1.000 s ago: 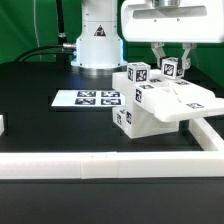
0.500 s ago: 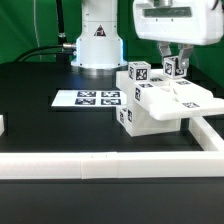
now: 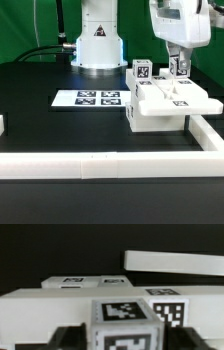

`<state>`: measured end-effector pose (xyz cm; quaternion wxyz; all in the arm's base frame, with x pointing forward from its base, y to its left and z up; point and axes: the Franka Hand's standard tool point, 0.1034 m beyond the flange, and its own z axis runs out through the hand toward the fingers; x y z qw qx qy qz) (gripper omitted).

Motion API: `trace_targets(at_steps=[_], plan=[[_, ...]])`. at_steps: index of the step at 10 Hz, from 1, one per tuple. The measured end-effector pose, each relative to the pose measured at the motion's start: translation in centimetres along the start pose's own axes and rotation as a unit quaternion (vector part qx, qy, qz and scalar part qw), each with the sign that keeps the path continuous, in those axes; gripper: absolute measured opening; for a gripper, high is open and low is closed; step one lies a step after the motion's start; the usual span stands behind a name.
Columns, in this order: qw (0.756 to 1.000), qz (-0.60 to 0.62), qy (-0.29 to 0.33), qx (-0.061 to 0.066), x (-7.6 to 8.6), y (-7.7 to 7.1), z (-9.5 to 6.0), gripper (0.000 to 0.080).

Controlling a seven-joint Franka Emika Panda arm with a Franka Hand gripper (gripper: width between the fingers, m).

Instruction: Assemble chair

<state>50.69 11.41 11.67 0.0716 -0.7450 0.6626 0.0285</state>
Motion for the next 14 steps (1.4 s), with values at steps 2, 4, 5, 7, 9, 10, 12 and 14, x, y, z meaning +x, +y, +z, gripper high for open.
trace_targets(at_steps=[2,4,5,7,9,10,12,14], plan=[[1.000,-0.027,-0.002,0.001,-0.04,-0.11,-0.07,0.0613],[0.994,-0.113,-0.002,0.001,-0.04,-0.10,-0.05,0.0638],[0.989,-0.151,-0.002,0.000,-0.10,-0.10,-0.06,0.0647],[0.967,-0.256,-0.002,0.000,-0.22,-0.29,-0.15,0.0649],[0.944,-0.330,-0.003,0.000,-0.76,-0.34,-0.14,0.0649],[0.927,-0.376,-0.003,0.000,-0.97,-0.32,-0.12,0.0649],[0.896,-0.443,-0.003,0.000,-0.97,-0.33,-0.11,0.0649],[0.861,-0.508,-0.003,0.000,-0.88,-0.34,-0.11,0.0649]])
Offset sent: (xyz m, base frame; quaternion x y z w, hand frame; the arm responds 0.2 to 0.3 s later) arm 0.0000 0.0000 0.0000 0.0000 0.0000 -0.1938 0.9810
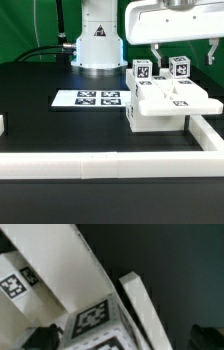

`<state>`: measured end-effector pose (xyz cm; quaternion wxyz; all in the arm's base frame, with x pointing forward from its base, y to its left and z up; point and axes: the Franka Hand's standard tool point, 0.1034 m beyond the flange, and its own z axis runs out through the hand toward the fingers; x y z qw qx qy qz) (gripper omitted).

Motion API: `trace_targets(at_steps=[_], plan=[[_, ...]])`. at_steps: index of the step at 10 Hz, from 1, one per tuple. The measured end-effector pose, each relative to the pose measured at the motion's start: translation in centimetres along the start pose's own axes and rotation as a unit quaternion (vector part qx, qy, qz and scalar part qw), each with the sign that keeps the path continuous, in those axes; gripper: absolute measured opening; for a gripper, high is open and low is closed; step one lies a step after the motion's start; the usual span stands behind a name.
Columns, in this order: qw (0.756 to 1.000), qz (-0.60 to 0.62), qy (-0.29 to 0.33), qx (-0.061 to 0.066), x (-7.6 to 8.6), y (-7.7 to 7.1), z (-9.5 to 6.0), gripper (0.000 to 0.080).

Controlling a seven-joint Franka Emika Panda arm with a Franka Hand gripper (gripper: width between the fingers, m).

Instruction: Assemble chair

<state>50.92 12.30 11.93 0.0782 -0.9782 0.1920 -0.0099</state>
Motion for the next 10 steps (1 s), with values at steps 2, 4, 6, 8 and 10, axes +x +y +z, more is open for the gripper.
trace_targets(at_steps=[2,4,6,8,10], plan=[[0.998,-0.069,0.000,0.000,0.06,0.06,-0.02,0.0649],[0.994,-0.110,0.001,0.000,0.10,0.12,-0.02,0.0649],[0.994,-0.110,0.000,0.000,0.09,0.13,-0.02,0.0380],[0.994,-0.110,0.000,0.000,0.09,0.14,-0.01,0.0282],[0.996,-0.087,0.001,0.000,-0.01,0.09,-0.07,0.0282]])
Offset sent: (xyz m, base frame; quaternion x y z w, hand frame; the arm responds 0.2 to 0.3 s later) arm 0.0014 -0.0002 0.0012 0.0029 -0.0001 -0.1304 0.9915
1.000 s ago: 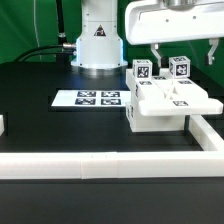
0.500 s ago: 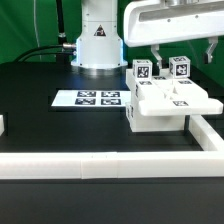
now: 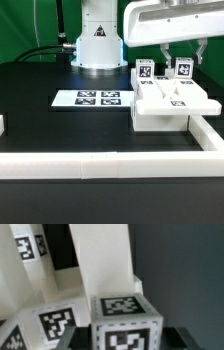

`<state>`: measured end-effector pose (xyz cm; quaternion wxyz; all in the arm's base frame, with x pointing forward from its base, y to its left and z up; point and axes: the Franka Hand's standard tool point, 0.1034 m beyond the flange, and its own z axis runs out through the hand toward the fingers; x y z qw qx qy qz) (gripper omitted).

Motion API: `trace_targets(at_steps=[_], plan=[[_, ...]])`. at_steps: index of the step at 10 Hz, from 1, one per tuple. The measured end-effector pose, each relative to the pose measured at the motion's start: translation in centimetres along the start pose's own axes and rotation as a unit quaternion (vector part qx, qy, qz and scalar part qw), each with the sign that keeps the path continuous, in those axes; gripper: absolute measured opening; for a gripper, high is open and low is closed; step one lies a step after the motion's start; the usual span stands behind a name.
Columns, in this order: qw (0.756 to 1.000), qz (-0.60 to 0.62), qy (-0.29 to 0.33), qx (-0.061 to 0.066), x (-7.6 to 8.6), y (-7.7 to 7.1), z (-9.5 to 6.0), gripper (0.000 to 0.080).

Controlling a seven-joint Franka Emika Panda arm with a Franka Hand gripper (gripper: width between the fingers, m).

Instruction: Assemble chair

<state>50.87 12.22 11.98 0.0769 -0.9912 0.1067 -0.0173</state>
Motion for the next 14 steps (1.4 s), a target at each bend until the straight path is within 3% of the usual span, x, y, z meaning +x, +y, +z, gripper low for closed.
trace_targets(at_steps=[3,6,7,11,14], plan=[[0.994,0.109,0.000,-0.008,-1.43,-0.13,0.00,0.0282],[0.979,0.205,0.020,0.004,-1.09,-0.03,0.11,0.0284],[0.967,0.252,0.025,0.010,-0.90,-0.10,0.09,0.0284],[0.933,0.358,0.021,0.016,-0.98,-0.21,0.14,0.0284],[0.892,0.450,0.019,0.021,-1.00,-0.21,0.19,0.0284]])
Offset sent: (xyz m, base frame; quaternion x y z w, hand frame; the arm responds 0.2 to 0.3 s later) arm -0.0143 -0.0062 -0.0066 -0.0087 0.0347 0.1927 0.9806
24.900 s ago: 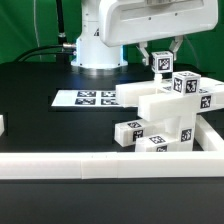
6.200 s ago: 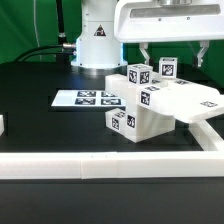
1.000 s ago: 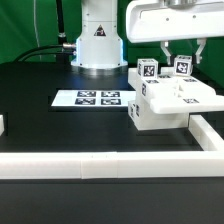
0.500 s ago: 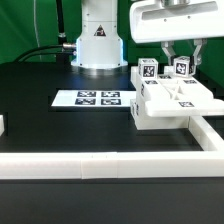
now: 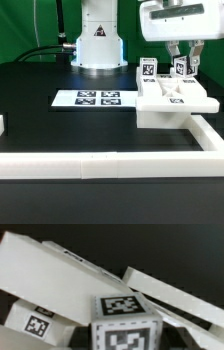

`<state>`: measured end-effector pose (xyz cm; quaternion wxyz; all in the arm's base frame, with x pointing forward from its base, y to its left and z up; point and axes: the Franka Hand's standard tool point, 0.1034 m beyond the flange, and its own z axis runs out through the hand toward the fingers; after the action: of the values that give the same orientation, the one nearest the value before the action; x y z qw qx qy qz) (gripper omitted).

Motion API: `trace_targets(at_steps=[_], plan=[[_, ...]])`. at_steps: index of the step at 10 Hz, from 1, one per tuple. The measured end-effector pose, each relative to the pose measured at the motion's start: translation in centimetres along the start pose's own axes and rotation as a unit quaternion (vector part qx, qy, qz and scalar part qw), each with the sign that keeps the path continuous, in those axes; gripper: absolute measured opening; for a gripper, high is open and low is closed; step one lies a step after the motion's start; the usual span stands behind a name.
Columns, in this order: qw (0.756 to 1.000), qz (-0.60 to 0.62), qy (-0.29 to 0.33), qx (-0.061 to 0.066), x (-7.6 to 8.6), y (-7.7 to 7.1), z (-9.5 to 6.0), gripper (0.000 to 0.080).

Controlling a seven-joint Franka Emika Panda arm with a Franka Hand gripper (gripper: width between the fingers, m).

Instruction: Assemble chair

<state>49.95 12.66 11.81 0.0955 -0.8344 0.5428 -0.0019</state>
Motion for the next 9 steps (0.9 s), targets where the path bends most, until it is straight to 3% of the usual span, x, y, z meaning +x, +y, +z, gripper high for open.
trace_targets(at_steps=[6,7,8,9], plan=[[0.985,0.175,-0.007,0.003,-0.53,-0.12,0.07,0.0284],[0.986,0.168,-0.007,0.003,-0.53,-0.12,0.07,0.0360],[0.989,0.147,-0.007,0.004,-0.52,-0.12,0.07,0.0360],[0.991,0.134,-0.007,0.004,-0.38,-0.24,-0.03,0.0499]])
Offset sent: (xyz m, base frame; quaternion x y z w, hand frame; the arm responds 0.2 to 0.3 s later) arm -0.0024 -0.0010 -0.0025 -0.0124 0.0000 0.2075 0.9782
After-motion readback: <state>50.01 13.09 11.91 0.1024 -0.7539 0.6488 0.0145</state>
